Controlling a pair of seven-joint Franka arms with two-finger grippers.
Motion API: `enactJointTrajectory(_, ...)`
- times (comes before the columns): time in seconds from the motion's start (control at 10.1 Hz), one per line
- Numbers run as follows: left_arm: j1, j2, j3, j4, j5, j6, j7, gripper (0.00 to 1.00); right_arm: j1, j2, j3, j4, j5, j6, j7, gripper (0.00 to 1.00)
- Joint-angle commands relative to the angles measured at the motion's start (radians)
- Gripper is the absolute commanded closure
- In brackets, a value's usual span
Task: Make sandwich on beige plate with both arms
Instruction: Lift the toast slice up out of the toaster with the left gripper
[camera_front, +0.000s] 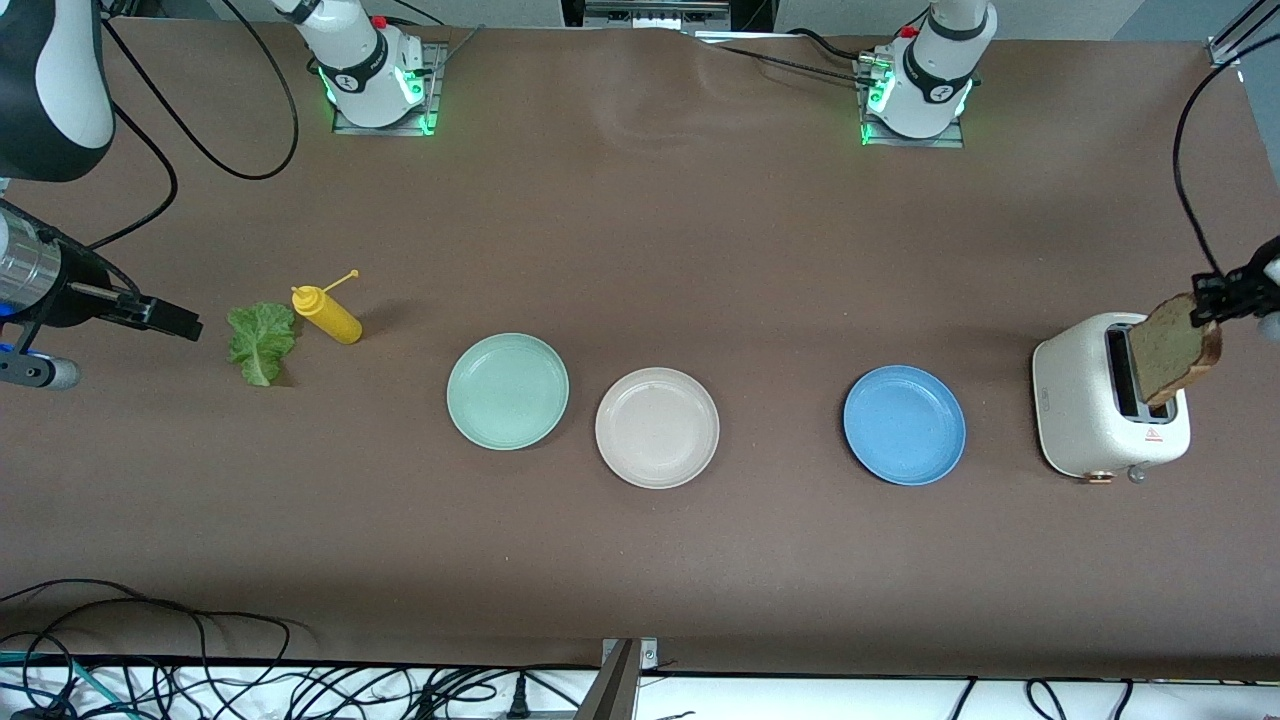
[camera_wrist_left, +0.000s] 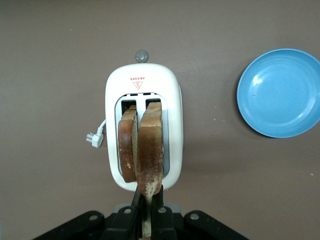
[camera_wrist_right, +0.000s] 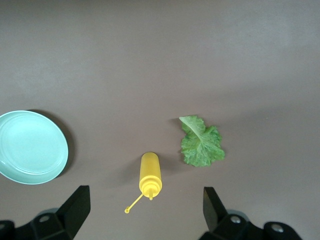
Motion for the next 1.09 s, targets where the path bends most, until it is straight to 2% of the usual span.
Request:
enactJointTrajectory(0.0,-0.014,-0.091,-0.002,0.021,0.010,-0.102,0.014,1.00,-0.005,-0.025,0.003,-0.027,-0.003,0.003,-0.003,0.00)
enactJointTrajectory(0.2,-0.054,-0.073,-0.007,0.019,-0.046,-0.102,0.003,1.00,-0.003,-0.025,0.003,-0.025,-0.003,0.002,-0.003,0.00)
enactJointTrajectory(0.59,-0.129,0.069,-0.013,-0.008,-0.448,-0.099,-0.002,1.00,-0.003,-0.025,0.004,-0.025,-0.006,-0.001,-0.003,0.00)
enactJointTrajectory(0.79,-0.202,0.183,-0.023,0.008,-0.545,-0.098,-0.053,1.00,-0.005,-0.027,-0.005,-0.027,-0.015,-0.003,-0.003,0.00)
enactJointTrajectory(0.99,-0.241,0.306,-0.060,0.026,-0.796,-0.031,-0.054,1.00,-0.002,-0.022,-0.009,-0.028,-0.015,-0.003,0.006,0.00)
